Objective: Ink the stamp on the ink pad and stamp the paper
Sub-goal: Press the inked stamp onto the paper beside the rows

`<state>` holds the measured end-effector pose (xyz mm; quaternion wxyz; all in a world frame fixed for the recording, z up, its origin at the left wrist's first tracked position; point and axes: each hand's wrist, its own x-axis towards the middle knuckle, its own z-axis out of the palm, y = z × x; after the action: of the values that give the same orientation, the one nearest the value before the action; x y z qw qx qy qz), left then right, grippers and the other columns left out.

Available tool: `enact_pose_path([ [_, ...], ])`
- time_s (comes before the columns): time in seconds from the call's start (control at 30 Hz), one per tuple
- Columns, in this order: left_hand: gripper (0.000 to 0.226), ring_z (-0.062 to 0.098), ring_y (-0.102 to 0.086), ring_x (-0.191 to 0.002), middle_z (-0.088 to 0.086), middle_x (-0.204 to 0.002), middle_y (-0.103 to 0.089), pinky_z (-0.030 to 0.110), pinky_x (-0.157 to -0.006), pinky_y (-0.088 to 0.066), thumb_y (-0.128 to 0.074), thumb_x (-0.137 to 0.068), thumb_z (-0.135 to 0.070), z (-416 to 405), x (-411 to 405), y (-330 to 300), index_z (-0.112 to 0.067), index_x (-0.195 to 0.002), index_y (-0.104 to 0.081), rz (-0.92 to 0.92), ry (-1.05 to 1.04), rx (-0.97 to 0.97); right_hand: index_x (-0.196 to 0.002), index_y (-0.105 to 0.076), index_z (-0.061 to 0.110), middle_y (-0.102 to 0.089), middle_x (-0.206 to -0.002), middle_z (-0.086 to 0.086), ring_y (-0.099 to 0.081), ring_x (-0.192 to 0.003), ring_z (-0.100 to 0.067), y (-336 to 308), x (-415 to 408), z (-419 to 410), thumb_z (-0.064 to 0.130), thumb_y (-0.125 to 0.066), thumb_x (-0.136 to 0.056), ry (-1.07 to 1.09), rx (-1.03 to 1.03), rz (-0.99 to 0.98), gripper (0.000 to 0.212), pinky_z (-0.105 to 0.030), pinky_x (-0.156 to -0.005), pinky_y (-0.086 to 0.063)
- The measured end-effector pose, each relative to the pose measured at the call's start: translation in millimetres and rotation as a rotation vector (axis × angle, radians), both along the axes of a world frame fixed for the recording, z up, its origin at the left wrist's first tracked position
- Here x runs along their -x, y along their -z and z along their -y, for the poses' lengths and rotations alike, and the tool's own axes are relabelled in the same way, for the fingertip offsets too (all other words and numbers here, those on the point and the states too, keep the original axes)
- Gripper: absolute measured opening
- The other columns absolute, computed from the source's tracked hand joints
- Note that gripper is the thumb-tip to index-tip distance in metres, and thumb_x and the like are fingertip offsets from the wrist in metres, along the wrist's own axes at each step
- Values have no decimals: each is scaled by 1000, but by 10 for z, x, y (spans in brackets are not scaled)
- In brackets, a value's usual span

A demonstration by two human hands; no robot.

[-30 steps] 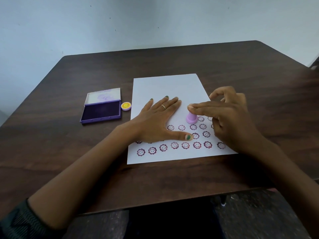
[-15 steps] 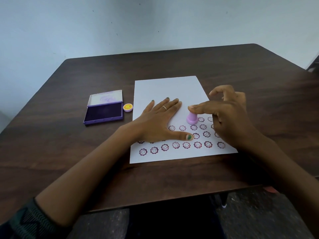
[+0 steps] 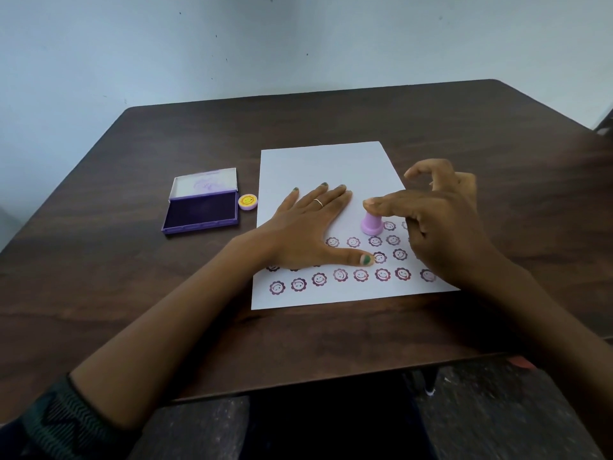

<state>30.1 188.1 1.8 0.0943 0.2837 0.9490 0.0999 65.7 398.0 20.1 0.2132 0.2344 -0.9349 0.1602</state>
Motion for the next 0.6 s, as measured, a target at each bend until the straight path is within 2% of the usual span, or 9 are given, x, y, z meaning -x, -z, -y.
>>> enact_pose_path([
  [0.07,103,13,10,-145,-6,-159,7,42,-115,11,-36,-70,-77,-5,-1,3,-25,-149,4,-2,-4,-1,-106,-69,22,-69,-111,1,-47,-112,-31,4,-10,1,4,-57,-81,-29,23,-27,34,-35,-84,-17],
  [0.2,104,13,9,-146,-7,-159,6,42,-115,11,-36,-69,-78,-8,2,14,-26,-149,4,-6,-4,-6,-102,-71,20,-70,-106,0,-49,-104,-22,-13,-30,21,25,-67,-79,-63,104,-9,23,-37,-83,-26],
  [0.27,104,13,9,-146,-7,-159,6,42,-115,11,-35,-68,-78,-11,2,17,-26,-149,4,-3,-8,-7,-101,-71,17,-70,-103,-5,-50,-100,-20,-8,-16,46,23,-71,-76,-65,134,2,25,-39,-79,-33],
  [0.4,105,13,9,-146,-7,-159,6,42,-115,10,-35,-67,-78,-15,3,15,-26,-149,4,-1,-10,-5,-102,-71,14,-69,-96,-8,-56,-95,-23,15,12,47,18,-68,-79,-70,153,57,24,-38,-79,-38],
  [0.6,104,14,10,-146,-6,-159,7,43,-116,10,-35,-67,-77,-10,1,-2,-25,-149,4,-3,-5,5,-100,-71,15,-72,-94,-6,-59,-86,-21,2,28,52,19,-70,-77,-73,180,99,24,-38,-83,-37],
])
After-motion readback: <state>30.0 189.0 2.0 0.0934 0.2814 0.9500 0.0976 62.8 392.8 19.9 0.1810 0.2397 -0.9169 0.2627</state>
